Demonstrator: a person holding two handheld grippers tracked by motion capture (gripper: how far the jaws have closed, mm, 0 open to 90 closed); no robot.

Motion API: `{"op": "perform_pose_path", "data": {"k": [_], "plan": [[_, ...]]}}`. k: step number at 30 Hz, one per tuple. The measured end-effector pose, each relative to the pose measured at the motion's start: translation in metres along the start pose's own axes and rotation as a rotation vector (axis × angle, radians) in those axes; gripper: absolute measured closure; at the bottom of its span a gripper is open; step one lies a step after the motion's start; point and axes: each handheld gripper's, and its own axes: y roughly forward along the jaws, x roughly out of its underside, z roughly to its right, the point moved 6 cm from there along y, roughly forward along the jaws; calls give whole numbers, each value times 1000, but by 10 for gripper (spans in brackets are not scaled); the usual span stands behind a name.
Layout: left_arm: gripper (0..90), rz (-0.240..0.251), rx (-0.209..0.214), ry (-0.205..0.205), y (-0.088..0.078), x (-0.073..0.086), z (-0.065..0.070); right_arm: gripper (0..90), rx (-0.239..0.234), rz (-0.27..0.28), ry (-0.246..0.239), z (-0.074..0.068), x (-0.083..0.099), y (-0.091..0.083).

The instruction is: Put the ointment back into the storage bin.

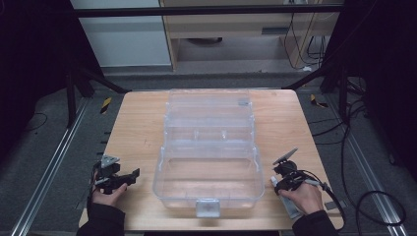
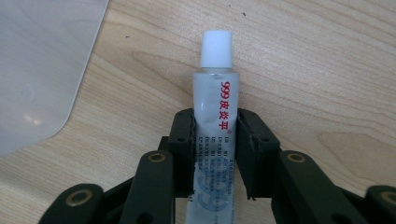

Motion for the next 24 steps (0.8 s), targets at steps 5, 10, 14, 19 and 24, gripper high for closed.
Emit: {"op": "perform_pose_path", "data": {"k": [5,10,14,19,24], "plan": [[189,-2,3,-2,0,0,0,699,-2,-6,-11,0,-1,0],[189,-9,3,2,1,0,1,699,-15,8,-19,0,0,-7],[190,-12,2,6,1,0,1,699,-37,44,-34,2,0,-17],[193,-16,2,4,2,1,1,699,-59,101,-23,7,0,-28],[208,-22,6,9,3,1,1,700,-64,193,-13,12,-5,-42]]}}
